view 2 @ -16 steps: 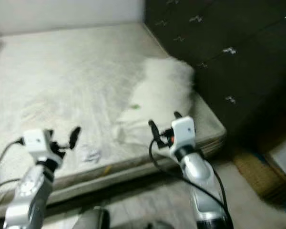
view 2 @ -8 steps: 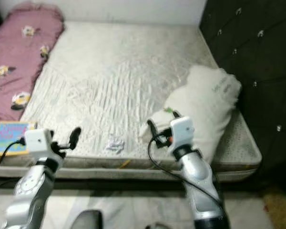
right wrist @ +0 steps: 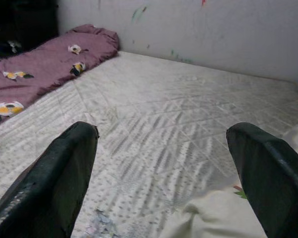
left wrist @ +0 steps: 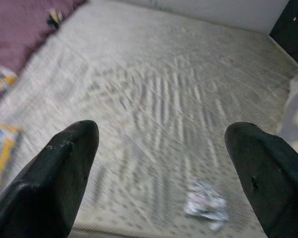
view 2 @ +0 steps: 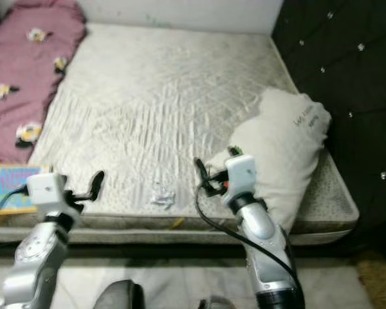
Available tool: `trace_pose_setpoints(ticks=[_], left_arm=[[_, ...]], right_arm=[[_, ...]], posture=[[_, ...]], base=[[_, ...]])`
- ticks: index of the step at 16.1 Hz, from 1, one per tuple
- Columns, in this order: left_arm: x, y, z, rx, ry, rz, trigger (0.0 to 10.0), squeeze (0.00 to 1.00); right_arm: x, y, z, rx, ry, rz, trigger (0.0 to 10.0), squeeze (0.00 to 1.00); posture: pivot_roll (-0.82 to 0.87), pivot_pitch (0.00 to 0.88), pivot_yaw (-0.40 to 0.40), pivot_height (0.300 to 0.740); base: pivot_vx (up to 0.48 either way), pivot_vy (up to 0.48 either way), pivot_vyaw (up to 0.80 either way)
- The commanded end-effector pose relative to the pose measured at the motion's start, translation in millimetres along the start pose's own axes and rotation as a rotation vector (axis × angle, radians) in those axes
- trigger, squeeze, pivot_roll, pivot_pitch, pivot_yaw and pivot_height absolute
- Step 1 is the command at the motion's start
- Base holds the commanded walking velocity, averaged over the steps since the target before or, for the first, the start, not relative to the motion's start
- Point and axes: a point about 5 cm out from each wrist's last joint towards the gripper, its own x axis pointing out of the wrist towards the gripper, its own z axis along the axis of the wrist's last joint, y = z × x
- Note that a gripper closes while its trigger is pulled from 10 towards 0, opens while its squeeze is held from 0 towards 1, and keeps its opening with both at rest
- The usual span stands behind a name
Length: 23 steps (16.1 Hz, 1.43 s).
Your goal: Clean up the room
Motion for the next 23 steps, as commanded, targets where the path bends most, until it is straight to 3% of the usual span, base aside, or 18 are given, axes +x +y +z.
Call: trace_pose_setpoints(ticks=[1,9,23], left_arm=[[-0.4,-4.9,-0.7,-0.001,-0.002,-0.014,10.0,0.0],[0.4,-10.7,3.6,-0.024,-0.029,-0.073,10.0,0.0],[0.0,-11.4,2.4,-0.028,-0.023,-0.09,10.0,0.0]], right_arm=[[-4.4,-6.5,-2.8,-0.009,0.015,-0.018,10.0,0.0],[-2.2,-5.5,-2.5,-0.015,0.008,-0.019,10.0,0.0],[-3.6,-7.6,-3.2,-0.011,0.011,-0.029,10.0,0.0]], posture=[[0.04,0.089,-0.06,0.74],[0.04,0.084,-0.055,0.74],[0.03,0.086,-0.054,0.74]], base=[[0.0,0.0,0.0],[0.0,0.0,0.0],[0.283,0.0,0.0]])
